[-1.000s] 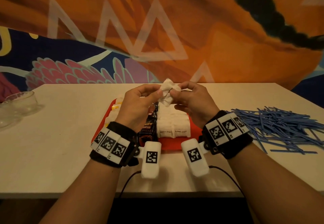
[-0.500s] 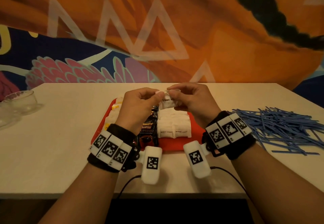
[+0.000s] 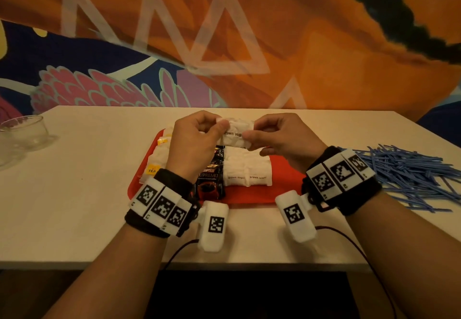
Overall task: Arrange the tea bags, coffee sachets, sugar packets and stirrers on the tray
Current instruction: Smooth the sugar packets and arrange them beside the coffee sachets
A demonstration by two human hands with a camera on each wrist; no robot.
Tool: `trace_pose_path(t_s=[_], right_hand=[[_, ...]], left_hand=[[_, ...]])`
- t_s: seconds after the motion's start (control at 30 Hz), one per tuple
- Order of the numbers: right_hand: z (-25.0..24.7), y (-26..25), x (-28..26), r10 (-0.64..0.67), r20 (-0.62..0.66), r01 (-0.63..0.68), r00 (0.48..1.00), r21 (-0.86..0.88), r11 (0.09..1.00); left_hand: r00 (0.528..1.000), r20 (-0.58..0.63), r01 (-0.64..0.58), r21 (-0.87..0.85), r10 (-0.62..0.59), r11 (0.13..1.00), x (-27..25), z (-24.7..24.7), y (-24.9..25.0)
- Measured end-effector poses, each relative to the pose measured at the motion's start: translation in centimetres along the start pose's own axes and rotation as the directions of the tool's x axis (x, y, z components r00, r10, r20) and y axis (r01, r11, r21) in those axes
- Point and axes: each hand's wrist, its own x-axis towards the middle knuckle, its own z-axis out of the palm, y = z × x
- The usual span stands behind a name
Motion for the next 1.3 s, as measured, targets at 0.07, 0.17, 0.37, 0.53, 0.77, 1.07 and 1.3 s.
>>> trace_pose_path(t_s=[0.07, 0.17, 0.37, 0.53, 0.77, 1.07, 1.3], right_hand=[[0.0, 0.1, 0.1, 0.029, 0.033, -0.027, 0.999, -0.059, 0.998], [-0.5, 0.5, 0.5, 0.105, 0.066, -0.092, 0.992, -0.178, 0.98], [-1.0, 3.1, 1.0, 0.383, 0.119, -0.3, 0.916, -0.43, 0.851], [-0.4, 4.1, 1.2, 0.471, 0.11, -0.366, 0.875, -0.485, 0.794], [1.7, 3.9, 1.8, 0.487, 0.108, -0.351, 0.867, -0.56, 0.75], [2.2, 3.2, 1.9, 0.394, 0.059, -0.106, 0.917, -0.917, 0.384], [2.6, 3.1, 1.8, 0.155, 0.214, 0.108, 0.964, -0.853, 0.51]], left_hand=[[0.999, 0.008, 0.034, -0.008, -0.034, 0.999, -0.1, 0.0, -0.3], [0.996, 0.013, 0.088, -0.061, -0.087, 0.994, -0.1, -0.4, -0.4], [0.973, 0.034, 0.229, -0.186, -0.226, 0.956, 0.0, -1.8, -0.6], [0.964, 0.066, 0.264, -0.182, -0.256, 0.947, -0.3, -1.9, -1.1], [0.958, 0.079, 0.286, -0.195, -0.276, 0.938, -0.1, -1.9, -1.1], [0.956, 0.094, 0.291, -0.2, -0.278, 0.935, 0.1, -2.3, -1.4], [0.949, 0.133, 0.312, -0.24, -0.287, 0.919, 0.4, -2.2, -1.5]])
